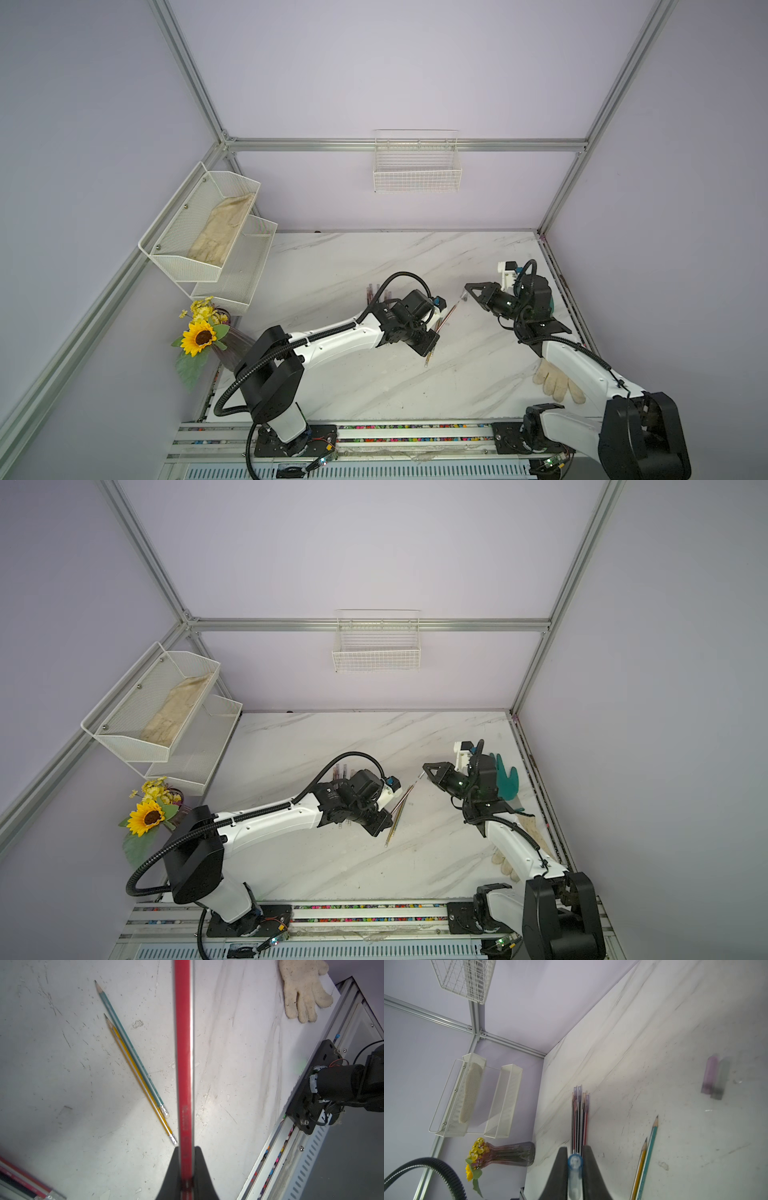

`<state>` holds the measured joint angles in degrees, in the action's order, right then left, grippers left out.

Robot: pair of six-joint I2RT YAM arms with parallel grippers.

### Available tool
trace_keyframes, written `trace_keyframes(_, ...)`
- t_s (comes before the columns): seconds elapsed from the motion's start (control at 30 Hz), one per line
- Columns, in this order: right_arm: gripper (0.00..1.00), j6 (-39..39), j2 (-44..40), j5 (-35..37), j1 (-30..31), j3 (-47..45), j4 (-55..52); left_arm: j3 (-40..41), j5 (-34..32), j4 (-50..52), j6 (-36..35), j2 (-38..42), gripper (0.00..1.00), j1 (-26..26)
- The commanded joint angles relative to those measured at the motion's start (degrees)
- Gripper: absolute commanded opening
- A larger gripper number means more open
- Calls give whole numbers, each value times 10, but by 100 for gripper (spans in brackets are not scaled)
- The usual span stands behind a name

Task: Remove the protective cover of the pencils
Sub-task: Remove the protective sleeve from the pencil, then place the protective sleeve at the center of the board.

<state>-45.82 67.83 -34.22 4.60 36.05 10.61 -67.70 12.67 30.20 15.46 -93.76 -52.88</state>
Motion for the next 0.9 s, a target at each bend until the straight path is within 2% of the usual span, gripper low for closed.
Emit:
trace_keyframes(0.0, 0, 71, 17, -26, -23, 17, -11, -8, 4, 16, 1, 16, 0, -1)
trace_keyframes(0.17, 0, 55, 16, -12, -31, 10, -8, -9, 3, 15, 1, 19, 0, -1)
trace_keyframes(0.23, 0, 60, 8, 41, -33, 23, -52, -8, -10, 17, 4, 21, 0, -1)
trace_keyframes(0.33, 0, 110, 25, 145, -42, 65, -159, -11, -35, 31, 13, 12, 0, 3)
trace_keyframes(0.53, 0, 136, 102, 119, -58, 77, -182, -7, -42, 36, 35, -9, 0, 21)
trace_keyframes(0.77, 0, 176, 222, 111, -69, 120, -178, -15, 18, 30, 50, -78, 2, 65)
trace_keyframes(0.87, 0, 193, 277, 80, -80, 146, -171, -23, 40, 22, 49, -97, 1, 77)
